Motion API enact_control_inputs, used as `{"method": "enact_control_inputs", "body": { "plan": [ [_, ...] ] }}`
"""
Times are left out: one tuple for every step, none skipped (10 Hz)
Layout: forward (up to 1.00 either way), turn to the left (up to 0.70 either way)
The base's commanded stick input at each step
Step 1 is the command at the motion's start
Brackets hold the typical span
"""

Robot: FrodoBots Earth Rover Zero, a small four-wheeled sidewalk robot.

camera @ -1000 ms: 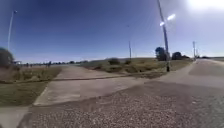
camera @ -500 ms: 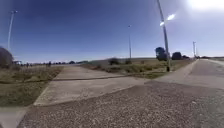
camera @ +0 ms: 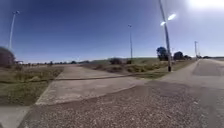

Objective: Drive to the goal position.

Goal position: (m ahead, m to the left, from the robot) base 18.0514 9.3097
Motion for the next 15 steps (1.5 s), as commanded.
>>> {"method": "enact_control_inputs", "body": {
  "plan": [
    [1.0,0.4],
    [1.0,0.27],
    [1.0,0.0],
    [1.0,0.0],
    [1.0,0.0],
    [1.0,0.4],
    [1.0,0.4],
    [1.0,0.0],
    [1.0,0.0],
    [1.0,0.0],
    [1.0,0.0],
    [1.0,0.0],
    [1.0,0.0],
    [1.0,0.0],
    [1.0,0.0]
  ]
}}
